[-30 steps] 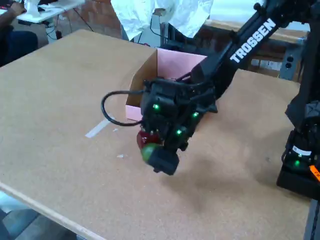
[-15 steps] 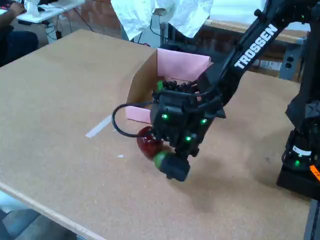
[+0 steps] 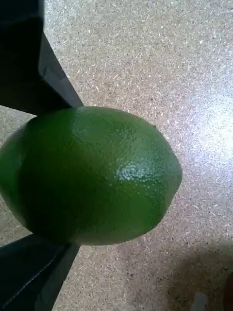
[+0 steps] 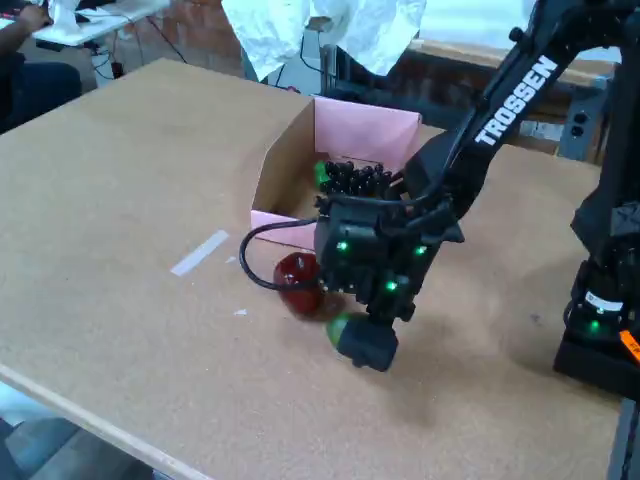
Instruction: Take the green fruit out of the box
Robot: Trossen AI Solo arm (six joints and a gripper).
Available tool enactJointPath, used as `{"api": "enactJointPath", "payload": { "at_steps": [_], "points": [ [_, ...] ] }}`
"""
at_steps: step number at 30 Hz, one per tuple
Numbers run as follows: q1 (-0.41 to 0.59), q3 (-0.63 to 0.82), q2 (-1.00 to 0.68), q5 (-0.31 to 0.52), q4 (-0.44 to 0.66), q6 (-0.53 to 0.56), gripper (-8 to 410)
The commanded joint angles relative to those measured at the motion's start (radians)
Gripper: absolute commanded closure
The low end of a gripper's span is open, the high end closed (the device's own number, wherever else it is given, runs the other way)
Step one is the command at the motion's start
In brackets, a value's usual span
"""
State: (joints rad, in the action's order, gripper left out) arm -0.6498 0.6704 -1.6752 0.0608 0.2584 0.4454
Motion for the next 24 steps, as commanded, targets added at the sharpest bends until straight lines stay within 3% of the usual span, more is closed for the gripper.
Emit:
{"api": "enactJointPath", "payload": {
  "at_steps": [1,13,24],
  "points": [
    [0.000,0.000,0.000,-0.001,-0.018,0.006,233],
    [0.000,0.000,0.000,0.027,-0.023,0.060,130],
    [0.000,-0.006,0.000,0.042,-0.022,0.120,96]
  ]
}}
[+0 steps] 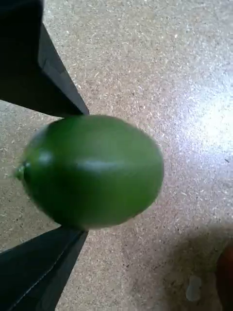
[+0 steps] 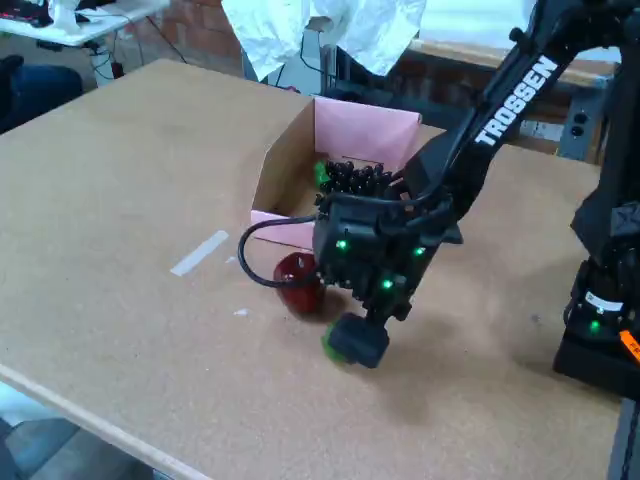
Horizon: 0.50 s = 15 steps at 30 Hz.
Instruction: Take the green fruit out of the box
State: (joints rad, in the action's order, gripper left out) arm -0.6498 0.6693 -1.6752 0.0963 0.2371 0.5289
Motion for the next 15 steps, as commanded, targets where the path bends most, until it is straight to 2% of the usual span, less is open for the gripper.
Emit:
{"api": "enactJointPath", "payload": {
  "at_steps": [1,10,15],
  "points": [
    [0.000,-0.008,0.000,0.007,0.000,0.057,93],
    [0.000,-0.009,0.000,0.009,0.014,0.076,65],
    [0.000,-0.005,0.000,0.027,0.016,0.062,62]
  ]
}}
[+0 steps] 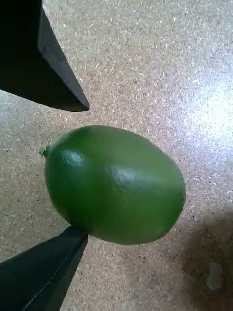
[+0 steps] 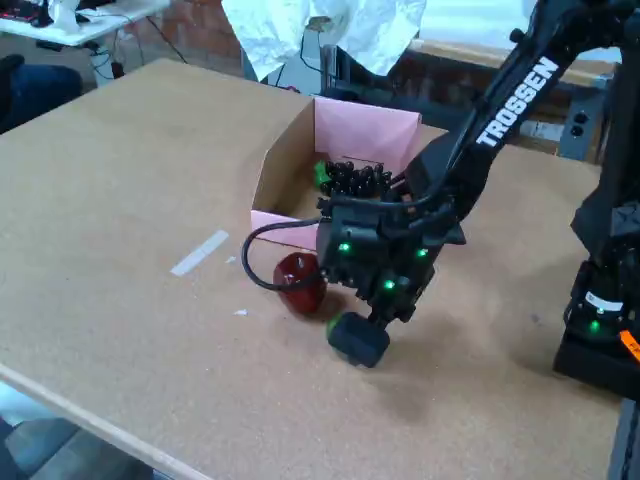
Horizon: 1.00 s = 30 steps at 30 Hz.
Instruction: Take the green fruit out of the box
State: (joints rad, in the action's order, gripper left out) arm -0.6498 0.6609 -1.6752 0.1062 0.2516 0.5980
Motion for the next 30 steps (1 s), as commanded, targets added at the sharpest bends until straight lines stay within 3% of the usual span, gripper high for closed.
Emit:
{"api": "enactJointPath", "payload": {
  "at_steps": [1,7,12,21,26,30],
  "points": [
    [0.000,0.006,0.000,0.017,0.002,-0.013,62],
    [0.000,0.044,0.000,0.021,0.016,-0.050,62],
    [0.000,0.120,0.002,0.055,0.093,-0.095,62],
    [0.001,0.319,0.003,0.209,0.369,-0.171,62],
    [0.001,0.443,0.014,0.291,0.440,-0.195,63],
    [0.001,0.523,0.026,0.309,0.449,-0.215,63]
  ]
}}
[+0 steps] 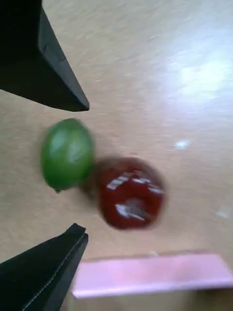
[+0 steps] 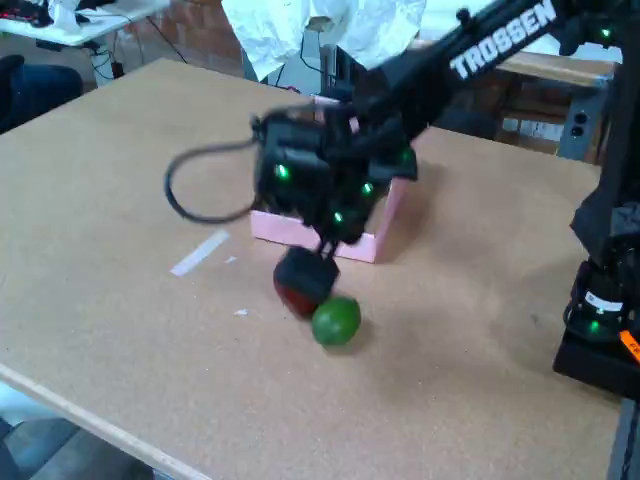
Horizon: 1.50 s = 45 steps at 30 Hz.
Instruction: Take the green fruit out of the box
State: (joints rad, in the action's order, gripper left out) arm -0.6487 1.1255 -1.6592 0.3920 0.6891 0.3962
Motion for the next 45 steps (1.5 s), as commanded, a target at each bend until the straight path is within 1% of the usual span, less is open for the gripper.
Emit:
{"api": "enactJointPath", "payload": {
  "at_steps": [1,5,7,9,12,16,20,22,25,45],
  "points": [
    [0.000,0.073,0.011,0.041,0.013,-0.021,64],
    [0.000,0.099,0.019,0.125,0.026,-0.061,79],
    [0.009,0.099,0.024,0.148,0.035,-0.066,97],
    [0.016,0.099,0.031,0.166,0.058,-0.068,124],
    [0.024,0.099,0.044,0.213,0.078,-0.069,181],
    [0.024,0.099,0.068,0.272,0.079,-0.095,275],
    [0.024,0.099,0.100,0.357,0.079,-0.115,369],
    [0.024,0.099,0.118,0.394,0.079,-0.116,408],
    [0.024,0.099,0.143,0.412,0.078,-0.115,395],
    [0.024,0.099,0.167,0.408,0.075,-0.110,395]
  ]
}}
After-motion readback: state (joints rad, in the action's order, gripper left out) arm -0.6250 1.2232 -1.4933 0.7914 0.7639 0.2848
